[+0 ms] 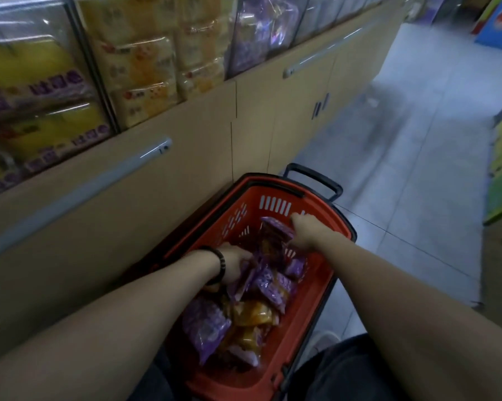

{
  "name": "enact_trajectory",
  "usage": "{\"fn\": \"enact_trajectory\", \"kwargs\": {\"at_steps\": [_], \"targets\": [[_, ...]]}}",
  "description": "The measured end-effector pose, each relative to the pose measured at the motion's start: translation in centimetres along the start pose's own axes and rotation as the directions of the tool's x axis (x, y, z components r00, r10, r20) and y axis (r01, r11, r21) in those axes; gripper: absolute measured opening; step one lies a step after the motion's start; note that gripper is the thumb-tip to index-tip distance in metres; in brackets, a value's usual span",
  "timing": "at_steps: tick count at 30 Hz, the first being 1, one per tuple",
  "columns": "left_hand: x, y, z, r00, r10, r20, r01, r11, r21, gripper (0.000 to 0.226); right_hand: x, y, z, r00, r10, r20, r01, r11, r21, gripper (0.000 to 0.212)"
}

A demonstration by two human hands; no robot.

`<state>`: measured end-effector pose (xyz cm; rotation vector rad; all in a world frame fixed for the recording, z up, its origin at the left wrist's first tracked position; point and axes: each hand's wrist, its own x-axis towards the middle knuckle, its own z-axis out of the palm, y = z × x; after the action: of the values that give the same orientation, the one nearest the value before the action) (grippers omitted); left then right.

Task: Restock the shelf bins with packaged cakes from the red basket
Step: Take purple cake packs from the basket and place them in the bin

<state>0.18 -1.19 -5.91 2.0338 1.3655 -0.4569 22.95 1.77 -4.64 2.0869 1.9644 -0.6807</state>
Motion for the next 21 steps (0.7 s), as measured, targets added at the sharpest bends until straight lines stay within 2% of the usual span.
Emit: {"fn": "enact_trajectory", "kwargs": {"at_steps": [3, 7, 12, 14, 17, 19, 21], "targets": [[0.2, 0.4, 1.7, 0.997, -0.027, 0.079, 0.024, 0.999, 0.036, 0.054, 1.0, -0.1, 1.9, 0.998, 0.054, -0.031, -0.053, 0.998, 0.030, 0.081], [-0.2, 0.4, 2.2, 0.986, 0.026, 0.162, -0.034, 0.998, 0.046, 0.064, 1.1, 0.4, 4.3, 0.986, 0.111, -0.123, -0.102, 0.992, 0.077, 0.064], [-0.3, 0.0, 1.6, 0.986, 0.044, 0.163, -0.061, 0.993, 0.099, 0.066, 1.8, 1.2, 4.2, 0.979, 0.186, -0.082, -0.170, 0.971, 0.169, 0.028], [-0.4, 0.0, 1.7, 0.983, 0.037, 0.178, -0.054, 0.995, 0.090, 0.064, 1.7, 0.9, 4.0, 0.974, 0.197, -0.107, -0.174, 0.966, 0.193, 0.025], [-0.8, 0.3, 2.2, 0.977, 0.004, 0.212, -0.026, 0.995, 0.099, 0.050, 1.5, 0.4, 3.5, 0.956, 0.233, -0.179, -0.177, 0.943, 0.281, 0.028], [-0.7, 0.2, 2.1, 0.983, -0.010, 0.181, -0.009, 0.995, 0.102, 0.046, 1.5, 0.4, 2.8, 0.942, 0.255, -0.218, -0.157, 0.910, 0.384, 0.028], [-0.4, -0.2, 1.7, 0.991, -0.041, 0.127, 0.031, 0.997, 0.076, 0.052, 1.3, 0.7, 1.8, 0.938, 0.243, -0.246, -0.086, 0.853, 0.515, 0.022]]}}
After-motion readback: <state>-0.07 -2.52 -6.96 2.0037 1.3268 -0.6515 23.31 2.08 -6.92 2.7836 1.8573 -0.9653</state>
